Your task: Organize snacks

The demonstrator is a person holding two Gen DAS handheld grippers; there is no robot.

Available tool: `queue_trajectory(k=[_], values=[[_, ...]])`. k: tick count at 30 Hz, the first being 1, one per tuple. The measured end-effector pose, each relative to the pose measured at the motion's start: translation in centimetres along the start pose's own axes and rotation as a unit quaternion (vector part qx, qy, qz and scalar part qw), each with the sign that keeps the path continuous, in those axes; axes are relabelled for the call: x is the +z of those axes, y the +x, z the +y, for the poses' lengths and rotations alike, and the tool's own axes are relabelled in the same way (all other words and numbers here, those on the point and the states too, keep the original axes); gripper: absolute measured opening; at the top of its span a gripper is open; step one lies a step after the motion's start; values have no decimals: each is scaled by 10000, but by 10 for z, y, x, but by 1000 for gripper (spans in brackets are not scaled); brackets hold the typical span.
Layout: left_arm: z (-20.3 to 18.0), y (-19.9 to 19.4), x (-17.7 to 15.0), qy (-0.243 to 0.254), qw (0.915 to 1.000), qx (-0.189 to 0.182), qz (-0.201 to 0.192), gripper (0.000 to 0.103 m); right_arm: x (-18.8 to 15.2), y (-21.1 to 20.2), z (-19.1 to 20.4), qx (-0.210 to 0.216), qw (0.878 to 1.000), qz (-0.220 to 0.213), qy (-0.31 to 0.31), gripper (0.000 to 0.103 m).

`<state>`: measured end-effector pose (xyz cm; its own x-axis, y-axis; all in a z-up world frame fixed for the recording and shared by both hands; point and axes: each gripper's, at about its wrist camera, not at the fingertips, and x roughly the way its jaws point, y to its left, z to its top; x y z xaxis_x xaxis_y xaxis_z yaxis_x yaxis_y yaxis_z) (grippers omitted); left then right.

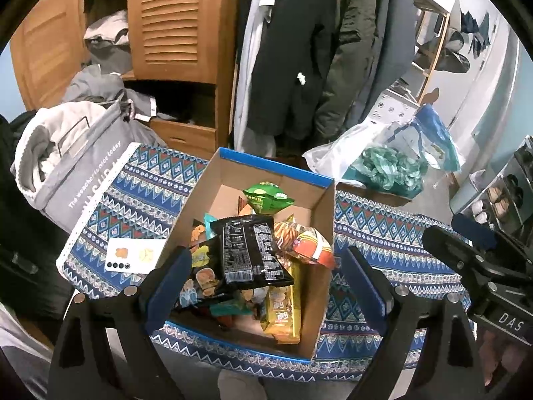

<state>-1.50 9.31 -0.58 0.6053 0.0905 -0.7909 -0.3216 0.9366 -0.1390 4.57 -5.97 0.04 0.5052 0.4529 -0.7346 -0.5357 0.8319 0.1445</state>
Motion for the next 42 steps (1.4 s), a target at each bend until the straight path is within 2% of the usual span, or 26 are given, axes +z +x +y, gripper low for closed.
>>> queue_trajectory(k=[14, 42], values=[[2, 2, 0, -10, 9999, -2, 107, 92, 0, 2, 0, -7, 10000, 45, -4, 75], [-3, 0, 1, 100, 9999, 68, 81, 92, 0, 2, 0, -10, 10000, 45, -13, 75]])
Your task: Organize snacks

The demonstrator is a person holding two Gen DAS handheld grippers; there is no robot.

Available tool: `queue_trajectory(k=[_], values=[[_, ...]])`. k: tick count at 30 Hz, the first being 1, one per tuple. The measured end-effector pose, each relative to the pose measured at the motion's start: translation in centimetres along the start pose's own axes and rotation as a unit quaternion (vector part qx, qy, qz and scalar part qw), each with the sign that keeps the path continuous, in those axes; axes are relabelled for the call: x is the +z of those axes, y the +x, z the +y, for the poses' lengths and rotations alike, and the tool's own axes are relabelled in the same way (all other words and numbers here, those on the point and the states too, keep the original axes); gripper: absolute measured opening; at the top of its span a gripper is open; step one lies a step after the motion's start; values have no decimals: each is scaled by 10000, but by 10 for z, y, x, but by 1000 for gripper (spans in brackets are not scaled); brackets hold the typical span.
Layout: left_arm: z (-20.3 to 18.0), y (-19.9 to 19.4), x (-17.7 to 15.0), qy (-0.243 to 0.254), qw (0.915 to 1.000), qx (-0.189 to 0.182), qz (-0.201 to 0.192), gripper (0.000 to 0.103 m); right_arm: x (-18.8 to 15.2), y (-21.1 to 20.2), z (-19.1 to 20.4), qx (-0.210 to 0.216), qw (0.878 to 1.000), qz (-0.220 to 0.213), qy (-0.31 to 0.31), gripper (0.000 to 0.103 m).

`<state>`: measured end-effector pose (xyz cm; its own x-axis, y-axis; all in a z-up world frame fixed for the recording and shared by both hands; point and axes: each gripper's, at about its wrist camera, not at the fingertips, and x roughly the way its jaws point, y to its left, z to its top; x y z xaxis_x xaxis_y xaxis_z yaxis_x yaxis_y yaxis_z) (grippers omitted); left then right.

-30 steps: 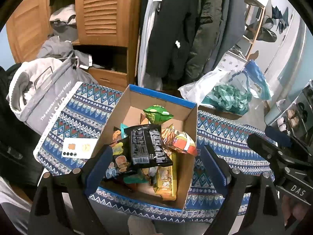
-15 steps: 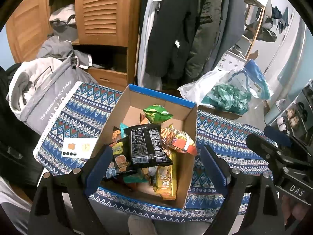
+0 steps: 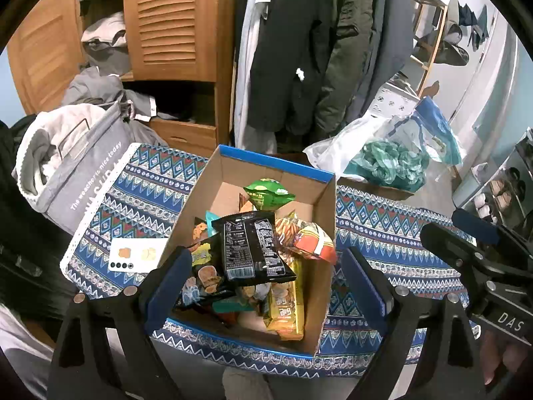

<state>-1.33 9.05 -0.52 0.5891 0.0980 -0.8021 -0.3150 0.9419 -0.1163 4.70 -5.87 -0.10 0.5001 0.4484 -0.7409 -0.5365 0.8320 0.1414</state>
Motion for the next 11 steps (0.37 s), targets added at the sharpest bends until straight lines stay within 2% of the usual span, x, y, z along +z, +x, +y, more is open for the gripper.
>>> queue_trajectory(k=[11], values=[[-2, 0, 2, 48, 10000, -34, -26, 92, 0, 0, 0, 0, 10000, 5, 2, 75]])
